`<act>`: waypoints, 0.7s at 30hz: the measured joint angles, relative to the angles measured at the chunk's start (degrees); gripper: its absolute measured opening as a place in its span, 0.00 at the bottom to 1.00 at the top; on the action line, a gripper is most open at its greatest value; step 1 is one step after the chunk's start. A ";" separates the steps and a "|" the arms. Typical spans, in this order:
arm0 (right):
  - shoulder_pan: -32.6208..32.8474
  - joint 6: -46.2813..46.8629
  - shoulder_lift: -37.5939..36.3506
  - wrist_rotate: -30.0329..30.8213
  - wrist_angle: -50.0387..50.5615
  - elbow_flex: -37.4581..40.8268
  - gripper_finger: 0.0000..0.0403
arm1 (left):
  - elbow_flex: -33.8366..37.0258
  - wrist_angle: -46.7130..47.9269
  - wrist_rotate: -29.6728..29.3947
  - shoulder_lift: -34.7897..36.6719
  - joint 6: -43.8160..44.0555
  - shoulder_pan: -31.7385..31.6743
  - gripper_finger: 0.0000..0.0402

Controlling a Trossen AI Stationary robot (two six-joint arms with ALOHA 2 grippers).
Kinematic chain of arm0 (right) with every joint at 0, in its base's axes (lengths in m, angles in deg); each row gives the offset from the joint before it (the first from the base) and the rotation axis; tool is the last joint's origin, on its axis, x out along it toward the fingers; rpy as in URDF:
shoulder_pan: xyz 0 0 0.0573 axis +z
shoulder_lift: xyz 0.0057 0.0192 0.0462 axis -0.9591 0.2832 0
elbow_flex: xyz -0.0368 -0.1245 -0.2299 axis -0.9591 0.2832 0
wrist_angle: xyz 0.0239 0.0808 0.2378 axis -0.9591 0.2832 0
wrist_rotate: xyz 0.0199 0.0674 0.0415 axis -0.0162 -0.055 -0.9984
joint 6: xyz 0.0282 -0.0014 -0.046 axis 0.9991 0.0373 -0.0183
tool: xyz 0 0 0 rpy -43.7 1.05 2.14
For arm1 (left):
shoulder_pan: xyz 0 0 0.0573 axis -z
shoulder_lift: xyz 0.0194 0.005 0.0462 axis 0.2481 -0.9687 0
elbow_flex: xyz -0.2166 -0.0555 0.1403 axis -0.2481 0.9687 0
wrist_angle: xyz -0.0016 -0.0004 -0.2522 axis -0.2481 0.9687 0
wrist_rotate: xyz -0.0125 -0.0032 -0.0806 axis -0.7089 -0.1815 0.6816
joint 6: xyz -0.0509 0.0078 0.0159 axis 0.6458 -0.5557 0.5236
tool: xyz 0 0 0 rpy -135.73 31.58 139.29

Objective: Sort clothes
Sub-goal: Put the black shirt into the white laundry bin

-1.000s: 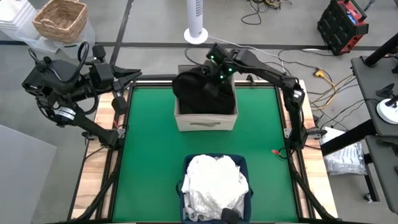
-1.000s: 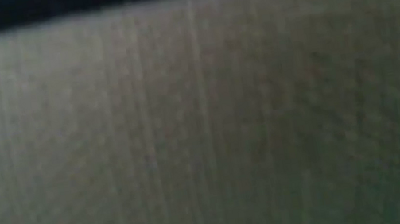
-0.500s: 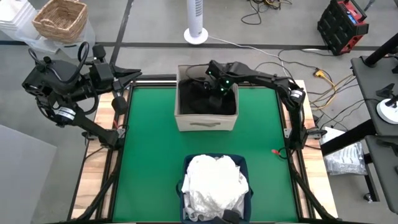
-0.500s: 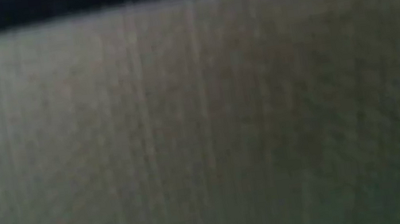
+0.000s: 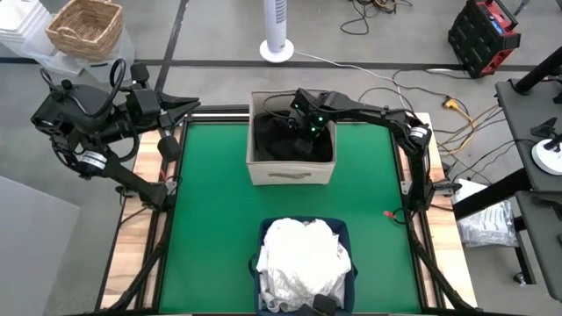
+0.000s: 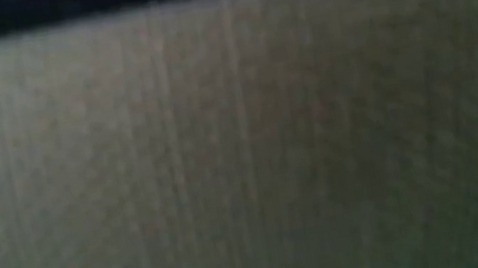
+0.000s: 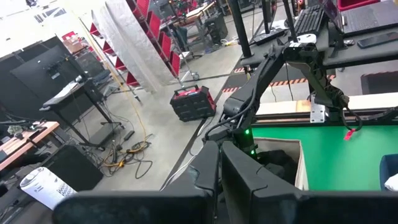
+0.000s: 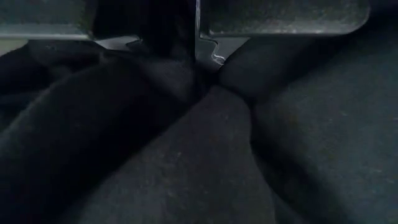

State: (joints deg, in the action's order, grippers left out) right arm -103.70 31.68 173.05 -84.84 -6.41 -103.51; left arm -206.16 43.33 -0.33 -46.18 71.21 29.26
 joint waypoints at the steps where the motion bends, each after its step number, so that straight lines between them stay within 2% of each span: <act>1: -0.02 0.00 0.04 0.00 -0.06 0.02 0.08 | 0.00 0.00 -0.01 -0.01 0.14 0.00 0.00; 7: -0.01 1.52 0.06 0.34 -0.38 -0.09 0.08 | 0.00 0.00 -0.01 -0.01 0.51 -0.02 0.00; 9: -0.01 2.12 -0.11 0.53 0.13 -0.73 0.11 | 0.00 0.00 -0.01 -0.01 0.58 -0.02 0.00; 15: 0.00 3.95 -1.64 3.05 1.96 -3.85 0.36 | 0.00 0.00 0.01 -0.01 0.58 -0.01 0.00; 21: 0.00 3.59 -1.76 3.17 11.76 -12.04 0.57 | 0.00 0.00 0.04 -0.01 0.58 -0.02 0.00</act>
State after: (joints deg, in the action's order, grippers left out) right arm -103.70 35.27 171.28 -81.67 5.35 -115.55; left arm -206.16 43.33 -0.29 -46.20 71.79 29.24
